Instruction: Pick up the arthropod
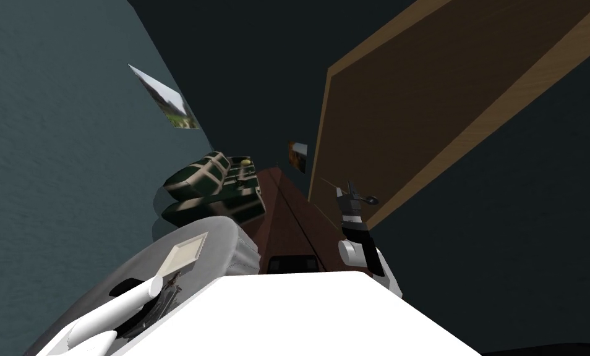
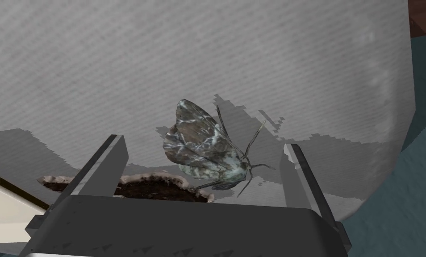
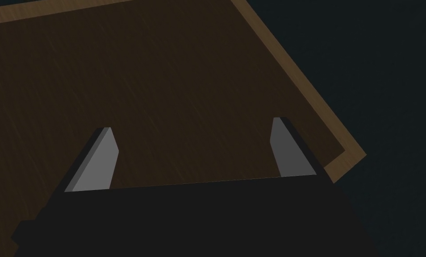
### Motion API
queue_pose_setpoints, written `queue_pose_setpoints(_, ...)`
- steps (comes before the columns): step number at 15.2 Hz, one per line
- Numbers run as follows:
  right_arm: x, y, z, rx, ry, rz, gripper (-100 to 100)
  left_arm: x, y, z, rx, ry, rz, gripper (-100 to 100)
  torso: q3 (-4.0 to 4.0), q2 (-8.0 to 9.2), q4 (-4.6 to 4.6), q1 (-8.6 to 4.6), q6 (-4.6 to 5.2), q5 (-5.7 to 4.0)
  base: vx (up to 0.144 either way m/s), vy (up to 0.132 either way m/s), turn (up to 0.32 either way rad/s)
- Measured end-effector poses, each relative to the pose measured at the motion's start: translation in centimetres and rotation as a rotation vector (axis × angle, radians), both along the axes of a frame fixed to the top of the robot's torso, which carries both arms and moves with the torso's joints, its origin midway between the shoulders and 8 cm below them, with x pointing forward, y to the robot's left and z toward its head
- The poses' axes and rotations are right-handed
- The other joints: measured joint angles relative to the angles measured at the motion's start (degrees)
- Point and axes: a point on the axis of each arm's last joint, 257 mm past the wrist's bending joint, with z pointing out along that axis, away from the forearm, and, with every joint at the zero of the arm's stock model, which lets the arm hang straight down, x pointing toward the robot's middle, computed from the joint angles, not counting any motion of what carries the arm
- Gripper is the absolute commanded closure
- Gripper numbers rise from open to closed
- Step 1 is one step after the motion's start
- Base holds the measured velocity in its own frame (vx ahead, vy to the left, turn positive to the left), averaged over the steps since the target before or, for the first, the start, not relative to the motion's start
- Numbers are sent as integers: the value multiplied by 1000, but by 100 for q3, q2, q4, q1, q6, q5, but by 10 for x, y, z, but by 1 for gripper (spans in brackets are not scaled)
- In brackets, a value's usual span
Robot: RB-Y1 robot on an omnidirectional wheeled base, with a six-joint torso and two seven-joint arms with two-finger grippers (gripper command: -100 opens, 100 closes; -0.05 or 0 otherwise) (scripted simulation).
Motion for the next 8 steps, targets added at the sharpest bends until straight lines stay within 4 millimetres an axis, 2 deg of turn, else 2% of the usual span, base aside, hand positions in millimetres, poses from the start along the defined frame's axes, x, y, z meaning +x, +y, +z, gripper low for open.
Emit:
queue_pose_setpoints(1, 0, 0, 0, 0, 0, 0, 0, 0, 0, -1, 1, -1, 0, 100, -1, -2, 0, -5, 0, -1, -6, 10, -2)
queue_pose_setpoints(5, 0, 0, 0, 0, 0, 0, 0, 0, 0, -1, 1, -3, 5, 100, -8, -14, -4, 2, 10, 8, -1, 1, 6)
queue_pose_setpoints(8, 0, 0, 0, 0, 0, 0, 0, 0, 3, 7, 3, -1, 1, 100, -12, -22, -3, -12, 11, 4, 22, -45, 3)
